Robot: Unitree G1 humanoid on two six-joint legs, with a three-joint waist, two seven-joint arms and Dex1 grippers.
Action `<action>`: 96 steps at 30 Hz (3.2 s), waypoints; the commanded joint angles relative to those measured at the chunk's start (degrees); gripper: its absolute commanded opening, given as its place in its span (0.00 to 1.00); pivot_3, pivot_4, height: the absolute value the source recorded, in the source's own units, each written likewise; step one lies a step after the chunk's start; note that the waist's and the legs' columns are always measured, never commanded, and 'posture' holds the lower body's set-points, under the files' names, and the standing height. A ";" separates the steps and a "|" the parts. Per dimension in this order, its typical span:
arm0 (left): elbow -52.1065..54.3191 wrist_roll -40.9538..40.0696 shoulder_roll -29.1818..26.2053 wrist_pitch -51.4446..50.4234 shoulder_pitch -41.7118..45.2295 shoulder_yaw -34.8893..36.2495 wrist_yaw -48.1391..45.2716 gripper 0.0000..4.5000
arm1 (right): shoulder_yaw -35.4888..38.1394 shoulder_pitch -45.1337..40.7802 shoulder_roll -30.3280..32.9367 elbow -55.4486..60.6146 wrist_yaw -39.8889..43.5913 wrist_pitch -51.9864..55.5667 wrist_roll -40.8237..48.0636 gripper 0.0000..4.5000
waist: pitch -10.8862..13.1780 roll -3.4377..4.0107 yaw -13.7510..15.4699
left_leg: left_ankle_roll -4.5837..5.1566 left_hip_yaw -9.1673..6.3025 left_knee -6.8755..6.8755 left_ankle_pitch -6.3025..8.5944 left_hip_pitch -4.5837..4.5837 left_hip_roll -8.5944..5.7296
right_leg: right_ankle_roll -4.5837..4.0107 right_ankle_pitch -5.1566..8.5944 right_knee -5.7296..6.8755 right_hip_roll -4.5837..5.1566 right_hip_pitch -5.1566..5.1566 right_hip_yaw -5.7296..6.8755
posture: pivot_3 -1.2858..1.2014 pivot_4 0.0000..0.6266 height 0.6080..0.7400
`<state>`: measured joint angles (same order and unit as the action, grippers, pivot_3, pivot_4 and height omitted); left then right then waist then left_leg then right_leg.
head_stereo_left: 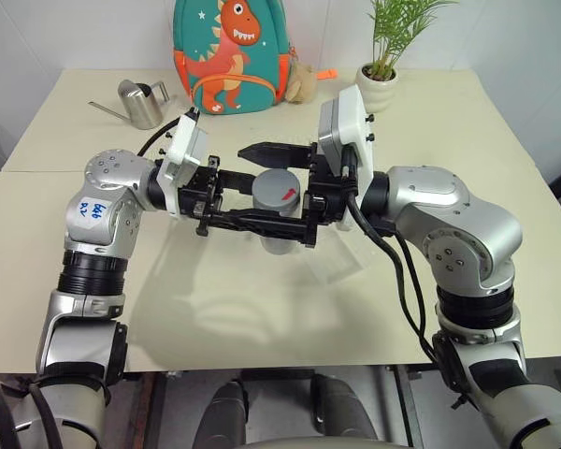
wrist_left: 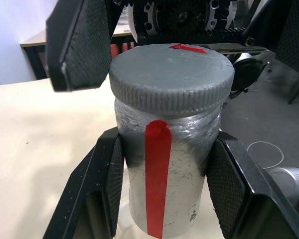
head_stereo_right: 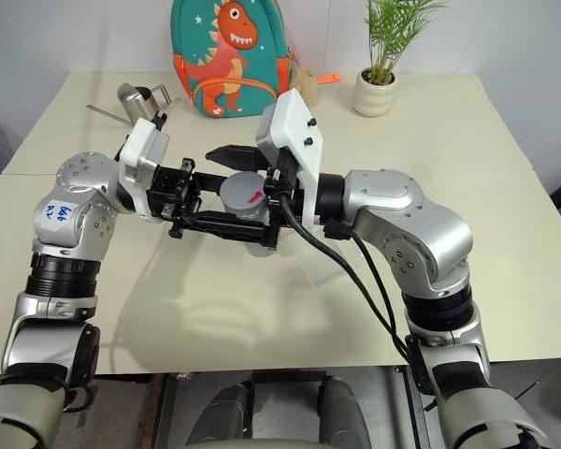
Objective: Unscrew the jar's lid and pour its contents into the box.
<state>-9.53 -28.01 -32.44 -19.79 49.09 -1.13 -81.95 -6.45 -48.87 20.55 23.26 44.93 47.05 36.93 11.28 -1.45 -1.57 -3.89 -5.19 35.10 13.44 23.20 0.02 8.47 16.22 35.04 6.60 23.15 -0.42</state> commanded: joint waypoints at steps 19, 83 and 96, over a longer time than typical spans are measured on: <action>6.09 -1.95 -0.93 -1.80 -2.11 1.37 3.16 0.45 | -1.81 -1.67 -1.81 -3.55 -5.17 -2.84 -5.38 1.00 | 0.00 0.00 -0.02 | 0.00 0.00 0.00 0.00 0.00 0.00 | -0.01 0.00 0.03 0.00 0.03 -0.01 | 0.52 0.24 1.00; -2.47 -0.08 -2.59 0.97 -1.32 2.67 2.89 0.45 | 11.40 -0.69 10.11 3.04 -11.16 7.68 9.41 1.00 | 0.00 0.00 0.01 | 0.01 0.01 0.02 0.00 0.03 0.00 | -0.01 0.01 0.02 0.01 0.04 -0.02 | 0.52 0.24 1.00; -6.50 1.93 0.10 8.59 2.32 1.94 2.31 0.45 | 4.23 -4.74 2.28 -0.90 -11.80 6.63 7.81 1.00 | 0.00 0.00 0.03 | 0.01 0.02 0.01 0.00 0.06 0.00 | -0.01 0.01 0.03 0.00 0.07 -0.02 | 0.52 0.24 1.00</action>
<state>-16.55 -26.33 -32.40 -12.48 49.72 0.17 -79.64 -2.14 -51.97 23.24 21.94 33.03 55.04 45.29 11.28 -1.45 -1.55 -3.88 -5.18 35.11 13.44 23.26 0.02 8.46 16.22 35.09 6.60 23.23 -0.44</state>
